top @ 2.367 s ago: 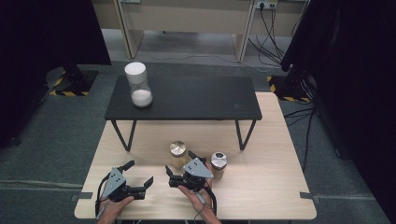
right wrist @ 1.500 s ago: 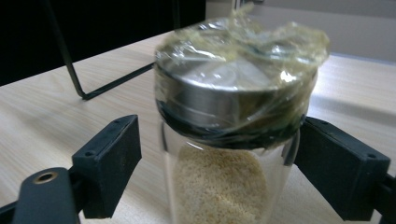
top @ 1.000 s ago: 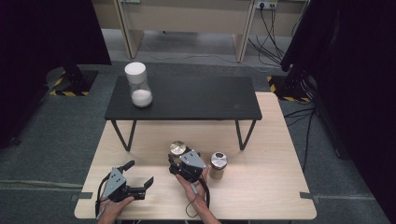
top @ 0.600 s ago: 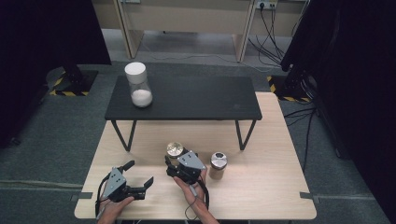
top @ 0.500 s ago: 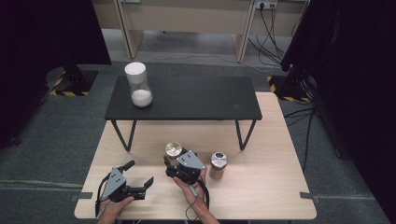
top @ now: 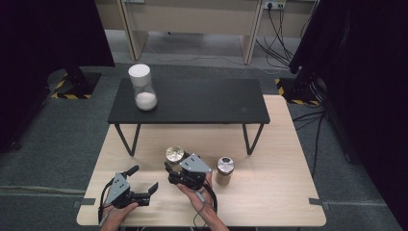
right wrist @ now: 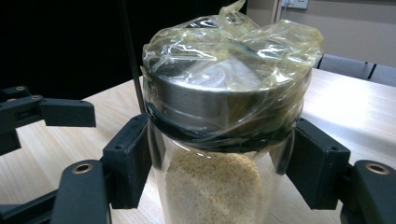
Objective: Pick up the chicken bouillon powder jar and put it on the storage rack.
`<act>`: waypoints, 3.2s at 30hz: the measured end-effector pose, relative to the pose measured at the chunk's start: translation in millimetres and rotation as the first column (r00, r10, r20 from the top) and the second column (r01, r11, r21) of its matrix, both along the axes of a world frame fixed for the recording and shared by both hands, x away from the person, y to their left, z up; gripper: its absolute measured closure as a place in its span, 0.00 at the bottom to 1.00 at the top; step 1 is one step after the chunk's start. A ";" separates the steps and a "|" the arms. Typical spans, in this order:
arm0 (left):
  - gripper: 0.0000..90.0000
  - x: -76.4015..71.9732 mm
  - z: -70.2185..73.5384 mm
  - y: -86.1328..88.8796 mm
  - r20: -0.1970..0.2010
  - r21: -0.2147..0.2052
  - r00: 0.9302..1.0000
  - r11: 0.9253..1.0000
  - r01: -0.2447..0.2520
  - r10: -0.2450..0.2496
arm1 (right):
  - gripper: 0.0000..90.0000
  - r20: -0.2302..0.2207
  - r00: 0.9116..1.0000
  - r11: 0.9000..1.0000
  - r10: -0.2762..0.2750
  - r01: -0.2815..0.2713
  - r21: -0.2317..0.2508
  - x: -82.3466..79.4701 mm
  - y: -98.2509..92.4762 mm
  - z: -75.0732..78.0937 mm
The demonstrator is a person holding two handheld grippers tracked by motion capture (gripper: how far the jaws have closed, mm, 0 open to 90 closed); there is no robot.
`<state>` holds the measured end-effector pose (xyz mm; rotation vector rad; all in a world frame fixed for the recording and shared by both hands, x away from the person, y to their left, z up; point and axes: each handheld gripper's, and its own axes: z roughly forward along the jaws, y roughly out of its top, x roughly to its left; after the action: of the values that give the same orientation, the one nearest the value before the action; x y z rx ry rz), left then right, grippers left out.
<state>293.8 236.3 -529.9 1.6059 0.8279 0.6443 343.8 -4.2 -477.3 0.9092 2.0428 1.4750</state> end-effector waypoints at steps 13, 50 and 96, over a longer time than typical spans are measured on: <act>0.02 -0.1 0.0 -0.2 0.000 0.001 1.000 1.000 0.000 0.000 | 0.34 0.006 1.000 1.000 0.004 -0.004 0.021 -1.0 -5.5 13.7; 0.02 -0.1 0.0 -0.6 0.000 0.000 1.000 1.000 -0.001 0.001 | 0.34 0.001 0.998 0.997 0.061 -0.061 0.038 -5.0 -14.4 47.1; 0.02 -0.1 0.0 -0.6 0.001 0.001 1.000 1.000 -0.001 0.001 | 0.34 0.002 0.988 0.988 0.152 -0.152 0.024 3.4 -14.4 116.0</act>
<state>293.8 235.8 -529.8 1.6067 0.8279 0.6460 347.3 -18.6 -361.3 0.7767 2.1394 1.5812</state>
